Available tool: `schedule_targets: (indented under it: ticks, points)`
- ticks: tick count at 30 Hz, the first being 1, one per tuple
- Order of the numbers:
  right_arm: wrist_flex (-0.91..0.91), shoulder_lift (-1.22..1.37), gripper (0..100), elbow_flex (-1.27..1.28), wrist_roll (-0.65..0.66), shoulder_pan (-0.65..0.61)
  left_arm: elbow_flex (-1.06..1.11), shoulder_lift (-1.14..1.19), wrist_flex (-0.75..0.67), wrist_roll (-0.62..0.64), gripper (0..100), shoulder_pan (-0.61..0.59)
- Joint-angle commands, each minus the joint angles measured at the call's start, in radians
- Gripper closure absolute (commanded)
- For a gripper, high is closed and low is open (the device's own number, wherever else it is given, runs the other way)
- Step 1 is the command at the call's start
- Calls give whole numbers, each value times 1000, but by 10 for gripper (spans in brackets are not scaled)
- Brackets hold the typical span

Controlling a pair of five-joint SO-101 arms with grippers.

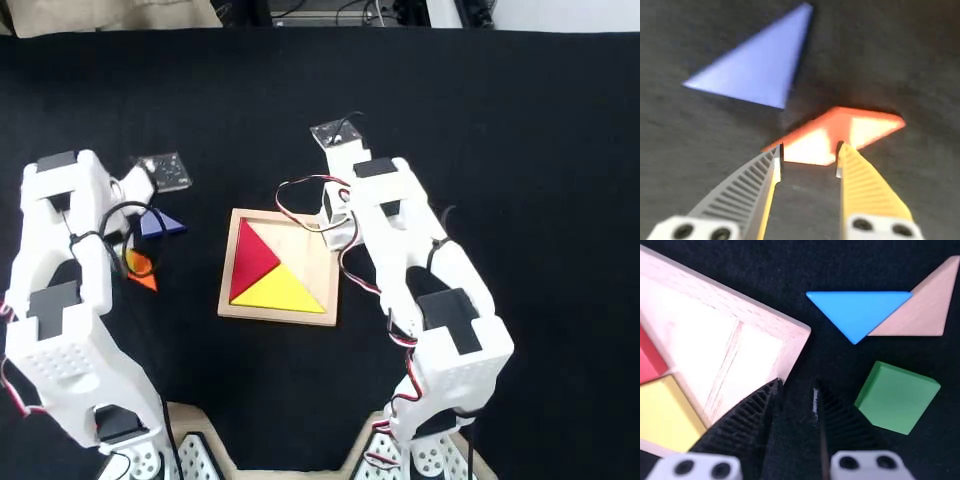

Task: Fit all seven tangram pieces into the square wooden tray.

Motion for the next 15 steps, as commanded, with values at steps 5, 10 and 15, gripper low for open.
schedule_targets:
  ticks: [5, 10, 15]
  points:
    - [-11, -54, 899, -5, 9, 11, -5, -14, 207, 149, 809, -21]
    - [-9, -54, 899, -5, 9, 12, 31, -106, 209, 57, 809, -19]
    - [-8, -54, 899, -5, 9, 12, 70, -227, 74, -9, 805, -10]
